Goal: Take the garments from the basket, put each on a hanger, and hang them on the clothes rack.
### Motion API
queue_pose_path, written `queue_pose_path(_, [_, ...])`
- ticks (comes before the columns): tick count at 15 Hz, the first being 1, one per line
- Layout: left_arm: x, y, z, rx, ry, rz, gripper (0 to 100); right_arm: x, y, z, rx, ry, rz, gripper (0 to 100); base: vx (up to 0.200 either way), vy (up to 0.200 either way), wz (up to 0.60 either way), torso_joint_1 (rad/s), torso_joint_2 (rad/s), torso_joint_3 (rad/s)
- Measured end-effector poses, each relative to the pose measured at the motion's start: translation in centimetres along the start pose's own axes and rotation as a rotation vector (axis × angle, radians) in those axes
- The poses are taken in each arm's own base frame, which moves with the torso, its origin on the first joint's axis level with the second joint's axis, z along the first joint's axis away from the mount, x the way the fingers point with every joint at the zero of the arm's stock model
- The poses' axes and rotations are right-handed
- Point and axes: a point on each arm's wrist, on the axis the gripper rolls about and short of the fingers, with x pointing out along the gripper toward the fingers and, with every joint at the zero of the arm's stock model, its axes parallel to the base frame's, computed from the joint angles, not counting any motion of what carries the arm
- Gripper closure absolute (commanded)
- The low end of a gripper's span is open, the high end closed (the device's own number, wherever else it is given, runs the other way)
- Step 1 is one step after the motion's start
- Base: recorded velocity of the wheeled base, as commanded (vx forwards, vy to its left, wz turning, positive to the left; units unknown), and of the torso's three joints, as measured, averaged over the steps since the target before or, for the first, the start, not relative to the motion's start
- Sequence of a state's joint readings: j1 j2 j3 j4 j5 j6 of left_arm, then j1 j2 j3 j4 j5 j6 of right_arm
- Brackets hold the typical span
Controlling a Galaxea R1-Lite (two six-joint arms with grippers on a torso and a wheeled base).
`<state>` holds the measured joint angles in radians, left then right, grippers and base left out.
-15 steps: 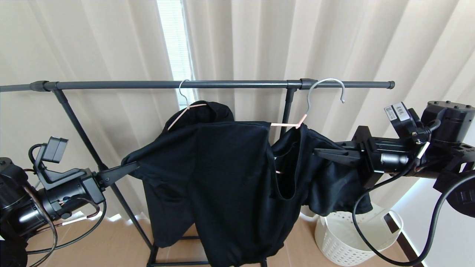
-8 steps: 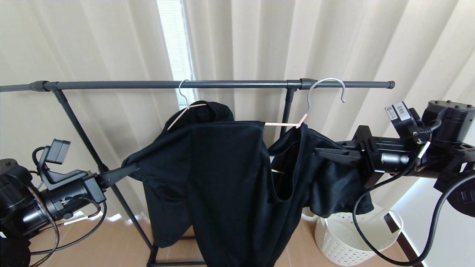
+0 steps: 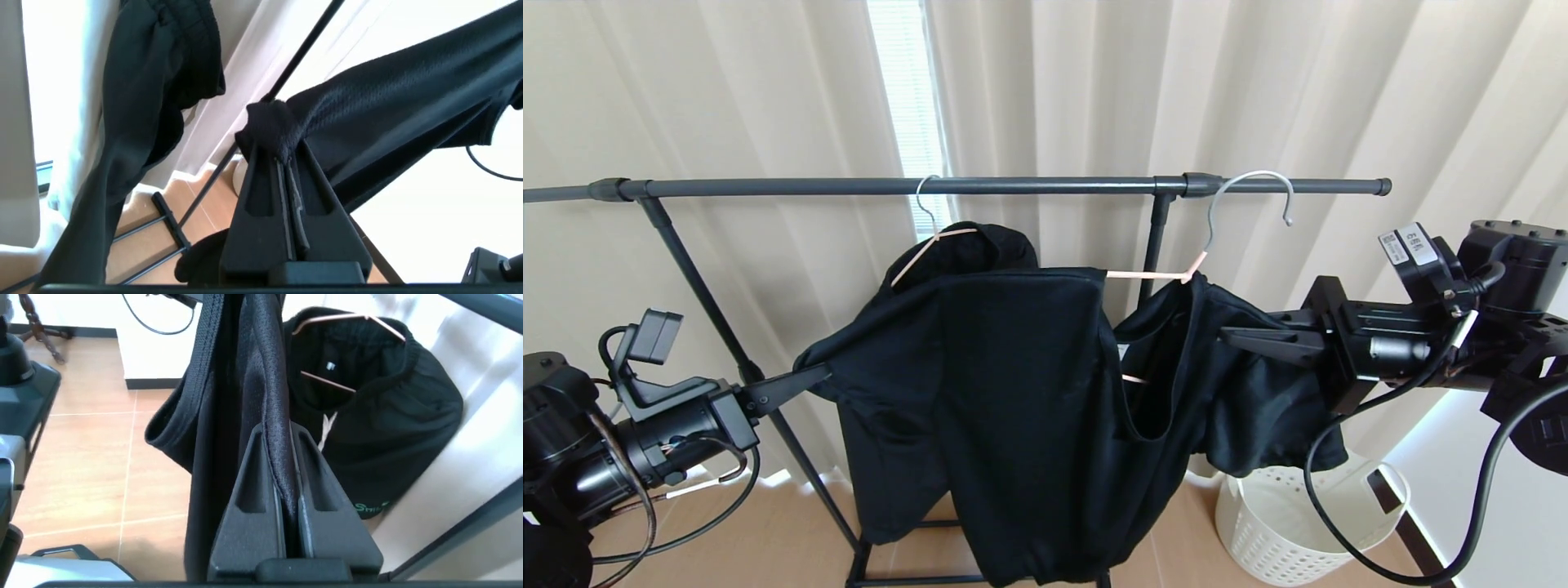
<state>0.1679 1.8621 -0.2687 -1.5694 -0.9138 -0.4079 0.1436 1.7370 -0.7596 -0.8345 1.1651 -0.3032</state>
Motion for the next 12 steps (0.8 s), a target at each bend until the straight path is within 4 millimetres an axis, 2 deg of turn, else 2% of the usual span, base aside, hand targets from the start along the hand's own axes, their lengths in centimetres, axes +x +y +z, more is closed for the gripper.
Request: queue_pose_path(12, [0.00,0.00,-0.21,-0.003,0.007,-0.001,100,-0.21,0.02,-0.05,0.002,-0.011,0.033,100,0.000,0.000,0.00,0.000,0.00,0.000])
